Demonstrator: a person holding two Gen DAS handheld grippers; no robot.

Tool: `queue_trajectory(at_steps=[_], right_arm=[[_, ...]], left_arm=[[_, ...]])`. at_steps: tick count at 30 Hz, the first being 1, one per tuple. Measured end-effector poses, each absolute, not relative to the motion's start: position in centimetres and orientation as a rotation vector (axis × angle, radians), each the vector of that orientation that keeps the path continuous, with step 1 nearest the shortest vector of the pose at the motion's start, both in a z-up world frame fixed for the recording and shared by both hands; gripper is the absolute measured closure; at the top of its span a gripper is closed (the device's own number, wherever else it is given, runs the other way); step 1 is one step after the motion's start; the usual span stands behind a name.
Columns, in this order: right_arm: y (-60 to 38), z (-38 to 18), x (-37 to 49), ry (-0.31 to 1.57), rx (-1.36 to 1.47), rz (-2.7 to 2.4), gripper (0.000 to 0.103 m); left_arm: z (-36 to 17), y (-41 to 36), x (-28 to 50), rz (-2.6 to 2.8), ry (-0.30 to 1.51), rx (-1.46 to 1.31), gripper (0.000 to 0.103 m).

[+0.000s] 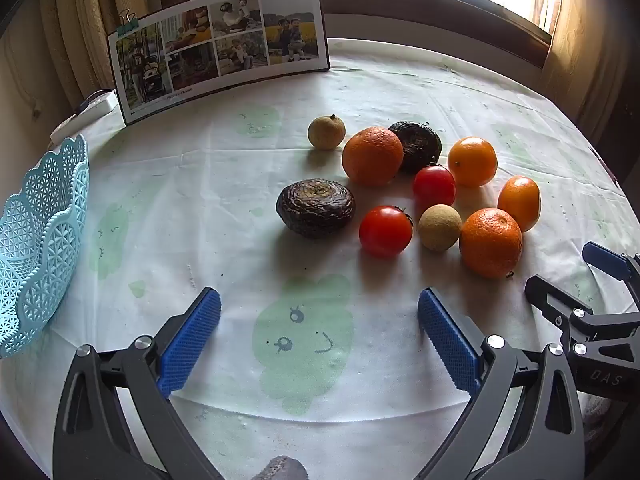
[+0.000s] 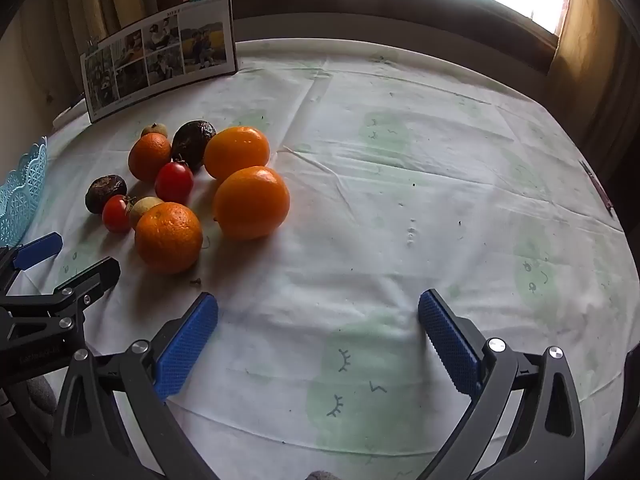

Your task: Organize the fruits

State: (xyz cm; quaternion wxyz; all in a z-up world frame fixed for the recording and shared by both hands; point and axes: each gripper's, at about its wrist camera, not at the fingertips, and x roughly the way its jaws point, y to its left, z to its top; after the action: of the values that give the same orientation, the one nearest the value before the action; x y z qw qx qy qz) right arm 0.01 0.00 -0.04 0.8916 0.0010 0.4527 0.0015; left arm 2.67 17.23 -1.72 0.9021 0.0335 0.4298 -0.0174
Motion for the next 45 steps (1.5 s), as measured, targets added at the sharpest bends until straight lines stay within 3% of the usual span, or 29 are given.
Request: queue_trajectory(at_steps=[45], right_arm=[[0.3,1.0,-0.4,0.906,0.04,0.14,0.005]], left_arm=[[-1.7,17.4,2.8,-0.041,0.9,0.068,0.003]])
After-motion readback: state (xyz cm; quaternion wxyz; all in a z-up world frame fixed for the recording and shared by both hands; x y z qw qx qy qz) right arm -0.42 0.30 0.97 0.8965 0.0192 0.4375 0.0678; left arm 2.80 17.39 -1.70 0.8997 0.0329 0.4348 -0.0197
